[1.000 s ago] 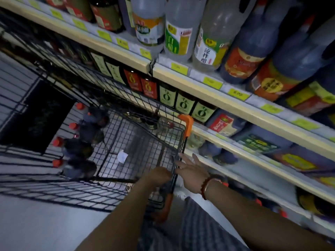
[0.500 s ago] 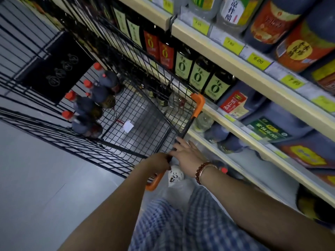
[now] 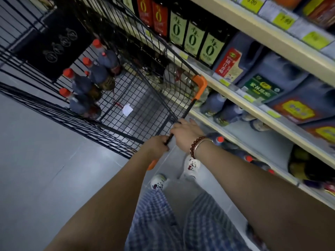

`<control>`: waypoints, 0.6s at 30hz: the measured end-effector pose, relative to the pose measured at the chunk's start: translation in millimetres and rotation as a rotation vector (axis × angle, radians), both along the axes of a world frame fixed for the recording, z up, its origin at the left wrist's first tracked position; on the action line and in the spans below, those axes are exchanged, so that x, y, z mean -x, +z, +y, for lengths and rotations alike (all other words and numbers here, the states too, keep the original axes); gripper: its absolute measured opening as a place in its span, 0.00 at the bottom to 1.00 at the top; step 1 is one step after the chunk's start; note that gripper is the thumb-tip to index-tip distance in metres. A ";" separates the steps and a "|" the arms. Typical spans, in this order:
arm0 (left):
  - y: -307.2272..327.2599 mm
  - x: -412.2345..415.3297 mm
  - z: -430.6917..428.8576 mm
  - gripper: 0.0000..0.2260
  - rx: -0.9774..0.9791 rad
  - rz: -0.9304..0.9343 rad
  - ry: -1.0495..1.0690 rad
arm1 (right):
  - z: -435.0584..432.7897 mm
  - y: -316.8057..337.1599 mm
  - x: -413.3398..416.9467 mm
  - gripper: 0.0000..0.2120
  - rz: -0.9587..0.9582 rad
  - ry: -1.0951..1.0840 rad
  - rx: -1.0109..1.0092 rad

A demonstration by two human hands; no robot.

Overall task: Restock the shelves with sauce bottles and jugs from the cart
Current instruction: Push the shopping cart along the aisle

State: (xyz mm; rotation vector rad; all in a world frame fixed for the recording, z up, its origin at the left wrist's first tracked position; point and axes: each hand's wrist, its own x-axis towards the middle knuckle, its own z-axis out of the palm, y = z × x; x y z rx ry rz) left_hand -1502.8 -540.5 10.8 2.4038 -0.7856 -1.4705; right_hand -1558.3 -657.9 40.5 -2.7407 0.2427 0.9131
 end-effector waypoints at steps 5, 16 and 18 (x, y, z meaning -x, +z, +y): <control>-0.8 33.7 -3.8 0.13 -0.023 -0.004 -0.029 | -5.5 -1.7 40.2 0.21 0.015 0.034 -0.001; 6.6 129.1 -25.4 0.17 -0.109 -0.018 0.013 | -83.8 -2.9 152.7 0.38 0.054 -0.078 -0.058; 6.9 148.9 -31.7 0.19 -0.128 -0.038 0.029 | -91.7 2.6 156.7 0.37 0.069 -0.042 -0.096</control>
